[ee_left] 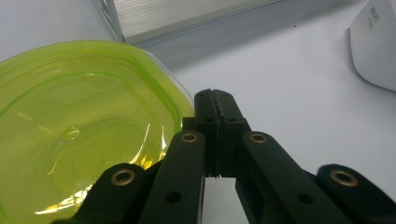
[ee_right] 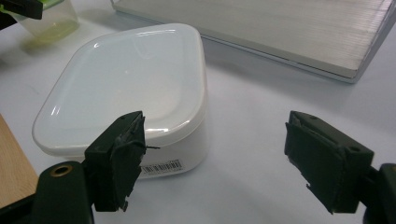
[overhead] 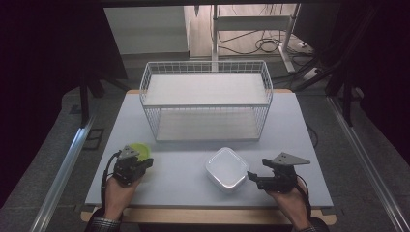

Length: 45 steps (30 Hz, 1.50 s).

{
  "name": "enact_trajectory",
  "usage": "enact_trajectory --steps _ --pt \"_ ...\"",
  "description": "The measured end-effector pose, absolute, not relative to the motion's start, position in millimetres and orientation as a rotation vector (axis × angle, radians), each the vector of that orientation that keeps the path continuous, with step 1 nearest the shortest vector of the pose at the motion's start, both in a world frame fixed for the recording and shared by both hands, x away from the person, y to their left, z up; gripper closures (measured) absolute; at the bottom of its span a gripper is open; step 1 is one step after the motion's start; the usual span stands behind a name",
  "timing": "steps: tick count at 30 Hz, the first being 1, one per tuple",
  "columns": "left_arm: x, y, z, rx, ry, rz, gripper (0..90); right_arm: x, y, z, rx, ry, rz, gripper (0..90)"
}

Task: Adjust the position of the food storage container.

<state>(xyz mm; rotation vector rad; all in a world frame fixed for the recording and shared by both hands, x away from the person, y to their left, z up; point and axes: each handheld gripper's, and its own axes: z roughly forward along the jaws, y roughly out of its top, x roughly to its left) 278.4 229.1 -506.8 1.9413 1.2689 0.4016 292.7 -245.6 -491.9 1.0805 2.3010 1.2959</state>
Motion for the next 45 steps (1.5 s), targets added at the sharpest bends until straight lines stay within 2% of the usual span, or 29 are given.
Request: enact_trajectory --steps 4,5,7,8,10,11,13,16,17,21,30,45 --pt "277 225 -505 1.928 1.241 0.397 90.0 292 -245 -491 1.074 2.303 1.295 21.2" --pt "276 223 -504 1.930 1.227 0.397 90.0 292 -246 -490 1.076 2.308 1.293 25.5" --pt "274 217 -502 1.923 1.185 0.389 90.0 291 -246 -489 1.077 2.310 1.289 28.2" --pt "273 211 -501 1.923 1.150 0.382 90.0 290 -247 -486 1.079 2.335 1.275 40.3" --pt "274 208 -501 1.928 1.126 0.380 90.0 290 -247 -486 1.073 2.346 1.273 43.4" --pt "275 201 -501 1.931 1.100 0.366 90.0 288 -246 -484 1.063 2.372 1.248 53.6" --pt "277 196 -501 1.938 1.079 0.358 90.0 287 -244 -483 1.049 2.386 1.237 55.9" --pt "283 187 -503 1.951 1.042 0.334 90.0 284 -240 -481 1.022 2.415 1.190 68.6" --pt "289 178 -504 1.966 1.019 0.321 90.0 282 -238 -480 1.016 2.440 1.167 77.2" --pt "299 163 -504 1.985 0.975 0.317 89.9 281 -233 -482 1.014 2.515 1.129 88.5" --pt "318 139 -508 2.006 0.921 0.288 89.8 286 -225 -489 1.039 2.569 1.110 89.0" --pt "338 107 -524 2.039 0.915 0.202 88.6 329 -218 -492 1.096 2.514 1.120 87.1"
